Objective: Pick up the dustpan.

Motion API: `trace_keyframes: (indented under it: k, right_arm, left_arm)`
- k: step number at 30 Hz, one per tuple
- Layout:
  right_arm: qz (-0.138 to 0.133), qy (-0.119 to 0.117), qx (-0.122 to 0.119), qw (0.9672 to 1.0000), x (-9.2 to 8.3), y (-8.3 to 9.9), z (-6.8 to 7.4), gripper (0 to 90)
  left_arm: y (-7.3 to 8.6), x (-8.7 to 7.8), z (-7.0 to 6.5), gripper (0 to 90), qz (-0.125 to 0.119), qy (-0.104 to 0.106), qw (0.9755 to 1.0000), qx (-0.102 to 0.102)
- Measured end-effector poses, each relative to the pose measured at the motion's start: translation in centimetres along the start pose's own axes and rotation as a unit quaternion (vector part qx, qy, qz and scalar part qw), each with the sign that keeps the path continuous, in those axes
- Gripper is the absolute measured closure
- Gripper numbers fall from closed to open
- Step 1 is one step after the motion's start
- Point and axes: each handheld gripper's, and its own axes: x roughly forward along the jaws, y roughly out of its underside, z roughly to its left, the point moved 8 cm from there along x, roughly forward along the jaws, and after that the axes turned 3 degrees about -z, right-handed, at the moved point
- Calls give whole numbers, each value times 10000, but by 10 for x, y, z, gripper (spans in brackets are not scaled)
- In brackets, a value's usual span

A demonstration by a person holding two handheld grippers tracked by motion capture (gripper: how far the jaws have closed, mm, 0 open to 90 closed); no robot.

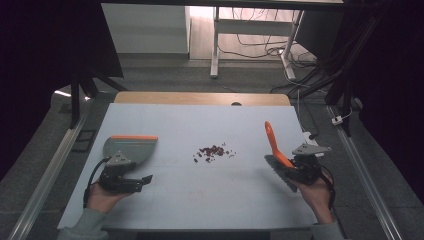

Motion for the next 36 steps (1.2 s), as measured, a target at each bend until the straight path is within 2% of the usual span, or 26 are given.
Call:
trace_keyframes:
  k: [11,17,23,30,36]
  right_arm:
    - [-43,18,33,10000,-3,2,-2,708]
    - [-59,25,19,10000,-4,2,-5,708]
    - [-86,42,32,9999,-4,0,-6,708]
    - [-55,73,40,10000,-2,1,-7,708]
    - [-1,76,-6,10000,-1,2,-4,708]
  left_arm:
    - [-12,-13,-2,194,49,-168,9998,-74]
    - [-21,-25,1,182,149,-321,9992,-189]
    - [-25,-31,5,177,292,-351,9983,-367]
    - [-19,-38,25,166,376,-503,9963,-579]
    - [-11,-46,40,154,538,-574,9929,-894]
